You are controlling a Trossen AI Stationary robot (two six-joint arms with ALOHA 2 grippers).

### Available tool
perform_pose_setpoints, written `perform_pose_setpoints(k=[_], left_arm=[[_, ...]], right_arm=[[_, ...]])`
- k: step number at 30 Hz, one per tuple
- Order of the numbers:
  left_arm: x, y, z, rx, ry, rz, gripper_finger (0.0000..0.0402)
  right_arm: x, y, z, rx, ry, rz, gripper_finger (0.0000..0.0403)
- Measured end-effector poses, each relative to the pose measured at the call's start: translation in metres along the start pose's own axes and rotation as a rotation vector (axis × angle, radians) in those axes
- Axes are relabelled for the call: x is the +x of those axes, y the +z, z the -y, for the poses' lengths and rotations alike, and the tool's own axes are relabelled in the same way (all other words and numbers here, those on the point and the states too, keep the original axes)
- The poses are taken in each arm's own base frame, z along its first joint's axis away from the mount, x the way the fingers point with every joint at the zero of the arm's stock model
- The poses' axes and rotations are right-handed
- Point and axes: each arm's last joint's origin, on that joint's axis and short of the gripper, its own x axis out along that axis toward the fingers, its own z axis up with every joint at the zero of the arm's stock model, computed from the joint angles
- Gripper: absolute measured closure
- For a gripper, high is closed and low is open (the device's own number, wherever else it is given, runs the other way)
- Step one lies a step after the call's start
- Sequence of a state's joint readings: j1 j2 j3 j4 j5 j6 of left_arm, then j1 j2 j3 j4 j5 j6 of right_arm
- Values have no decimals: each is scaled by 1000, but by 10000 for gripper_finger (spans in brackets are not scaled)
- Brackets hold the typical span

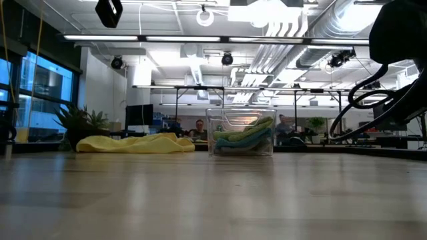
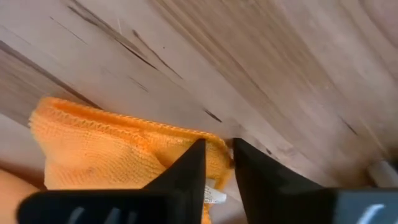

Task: Fold microfiber towels
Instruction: Fold the orange microfiber cloth

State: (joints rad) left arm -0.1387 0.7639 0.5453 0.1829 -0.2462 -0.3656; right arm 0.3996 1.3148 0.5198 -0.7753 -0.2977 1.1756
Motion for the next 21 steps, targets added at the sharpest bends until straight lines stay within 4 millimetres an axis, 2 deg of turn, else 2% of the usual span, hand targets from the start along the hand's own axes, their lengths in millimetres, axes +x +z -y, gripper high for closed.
perform_pose_setpoints(k=[5, 8, 11, 15, 21], left_arm=[[0, 0, 0, 2, 0, 0, 402], [0, 0, 0, 2, 0, 0, 402], [0, 0, 0, 2, 4, 2, 401], [-2, 4, -4, -3, 40, 33, 402], [-5, 19, -6, -10, 30, 159, 401]], right_arm=[[0, 0, 0, -14, 5, -10, 390], [-3, -1, -1, -21, 17, -15, 395], [-13, -3, -4, -42, 35, -5, 400], [-46, -6, -14, -66, 46, 99, 402], [-118, -4, -36, -81, 105, 451, 402]])
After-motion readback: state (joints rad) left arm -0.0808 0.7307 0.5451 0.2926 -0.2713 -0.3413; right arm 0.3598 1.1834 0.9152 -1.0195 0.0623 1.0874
